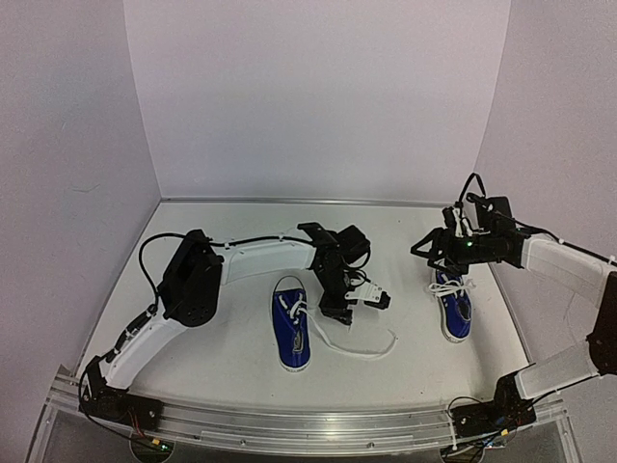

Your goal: Tie the shoes

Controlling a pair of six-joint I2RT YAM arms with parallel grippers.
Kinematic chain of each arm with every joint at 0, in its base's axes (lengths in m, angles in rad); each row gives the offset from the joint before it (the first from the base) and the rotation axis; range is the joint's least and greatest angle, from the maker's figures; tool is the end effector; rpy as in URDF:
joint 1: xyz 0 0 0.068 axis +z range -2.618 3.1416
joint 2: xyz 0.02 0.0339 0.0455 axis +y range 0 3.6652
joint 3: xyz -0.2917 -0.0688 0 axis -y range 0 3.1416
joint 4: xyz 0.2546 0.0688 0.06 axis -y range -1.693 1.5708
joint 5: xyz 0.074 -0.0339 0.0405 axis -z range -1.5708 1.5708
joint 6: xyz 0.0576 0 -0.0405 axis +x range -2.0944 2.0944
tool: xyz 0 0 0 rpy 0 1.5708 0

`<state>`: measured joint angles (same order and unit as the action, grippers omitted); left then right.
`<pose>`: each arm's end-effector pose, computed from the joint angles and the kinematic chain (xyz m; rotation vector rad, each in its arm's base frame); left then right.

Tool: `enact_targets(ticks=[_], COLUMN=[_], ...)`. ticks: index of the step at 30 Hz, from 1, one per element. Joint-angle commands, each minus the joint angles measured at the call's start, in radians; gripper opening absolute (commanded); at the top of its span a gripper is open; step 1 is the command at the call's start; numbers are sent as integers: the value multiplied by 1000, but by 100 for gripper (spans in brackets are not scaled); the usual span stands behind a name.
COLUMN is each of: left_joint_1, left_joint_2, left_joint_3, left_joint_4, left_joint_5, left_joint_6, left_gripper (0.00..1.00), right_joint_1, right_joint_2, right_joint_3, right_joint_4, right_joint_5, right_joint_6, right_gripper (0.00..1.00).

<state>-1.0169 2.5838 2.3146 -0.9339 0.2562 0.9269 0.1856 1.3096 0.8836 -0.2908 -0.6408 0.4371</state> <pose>0.2903 -0.4971 0.1370 2.3188 1.5025 -0.3785 0.2805 0.0877 0.2658 -0.0563 2.3344 1.0512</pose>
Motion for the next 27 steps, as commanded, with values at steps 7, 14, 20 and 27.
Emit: enact_targets(ticks=[7, 14, 20, 27], left_joint_1=[6, 43, 102, 158], left_joint_2=[54, -97, -417, -735], left_joint_3=[39, -133, -453, -738], left_joint_4=[-8, 197, 586, 748], left_joint_5=[-8, 57, -57, -245], left_joint_6=[44, -164, -495, -747], left_gripper=[24, 0, 0, 0], right_joint_1=[7, 136, 335, 457], right_joint_2=[-79, -63, 23, 83], right_joint_3=[-63, -34, -31, -102], right_joint_4=[-49, -229, -277, -235], right_joint_5=[-45, 103, 267, 408], right_joint_6=[23, -36, 22, 115], right_gripper=[69, 63, 58, 51])
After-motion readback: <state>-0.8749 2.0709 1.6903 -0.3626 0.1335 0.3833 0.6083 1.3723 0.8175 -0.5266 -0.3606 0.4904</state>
